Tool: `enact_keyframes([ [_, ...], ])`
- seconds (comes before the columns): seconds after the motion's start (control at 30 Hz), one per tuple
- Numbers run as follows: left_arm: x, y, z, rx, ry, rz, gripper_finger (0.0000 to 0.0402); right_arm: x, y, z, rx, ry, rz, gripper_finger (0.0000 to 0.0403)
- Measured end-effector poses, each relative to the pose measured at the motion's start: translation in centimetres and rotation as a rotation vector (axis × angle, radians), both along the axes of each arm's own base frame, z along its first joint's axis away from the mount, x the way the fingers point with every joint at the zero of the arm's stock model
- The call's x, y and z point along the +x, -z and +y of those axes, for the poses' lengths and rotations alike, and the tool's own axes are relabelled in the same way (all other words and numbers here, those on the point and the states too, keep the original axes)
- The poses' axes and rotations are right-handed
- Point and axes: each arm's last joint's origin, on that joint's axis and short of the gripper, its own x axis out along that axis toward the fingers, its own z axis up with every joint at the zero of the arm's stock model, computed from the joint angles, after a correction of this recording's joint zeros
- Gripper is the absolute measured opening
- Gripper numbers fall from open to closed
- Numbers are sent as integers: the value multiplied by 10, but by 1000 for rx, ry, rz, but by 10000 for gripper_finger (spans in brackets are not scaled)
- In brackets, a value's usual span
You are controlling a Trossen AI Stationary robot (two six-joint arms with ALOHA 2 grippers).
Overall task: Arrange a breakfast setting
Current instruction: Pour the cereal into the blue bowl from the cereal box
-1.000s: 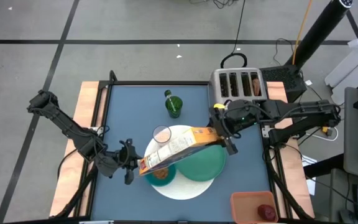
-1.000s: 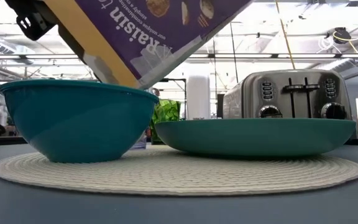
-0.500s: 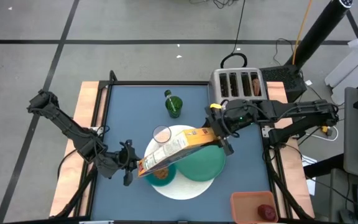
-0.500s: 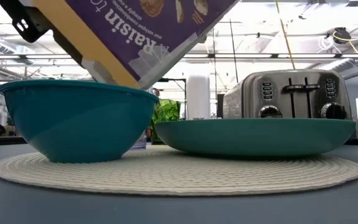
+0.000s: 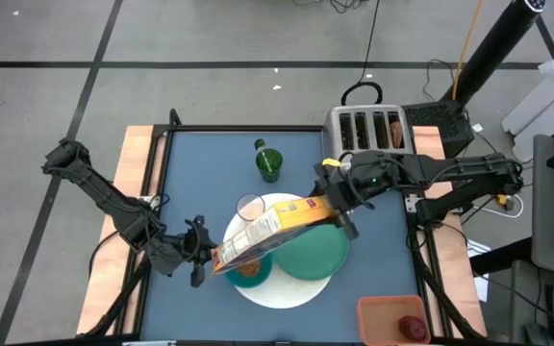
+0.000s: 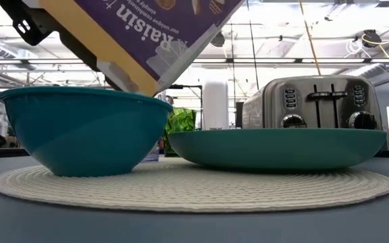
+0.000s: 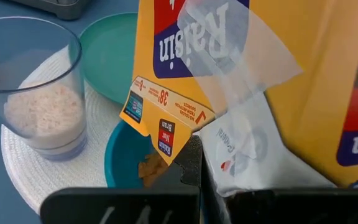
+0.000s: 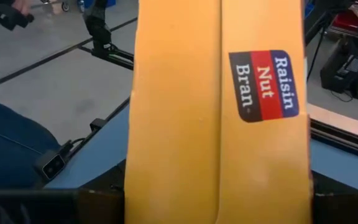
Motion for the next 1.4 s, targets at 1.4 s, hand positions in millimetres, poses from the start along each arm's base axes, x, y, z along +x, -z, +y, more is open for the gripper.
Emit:
enact_keyframes([
  [1.4,1,-8,0,-62,-5,-59,1,-9,3,-1,21,22,84,208],
])
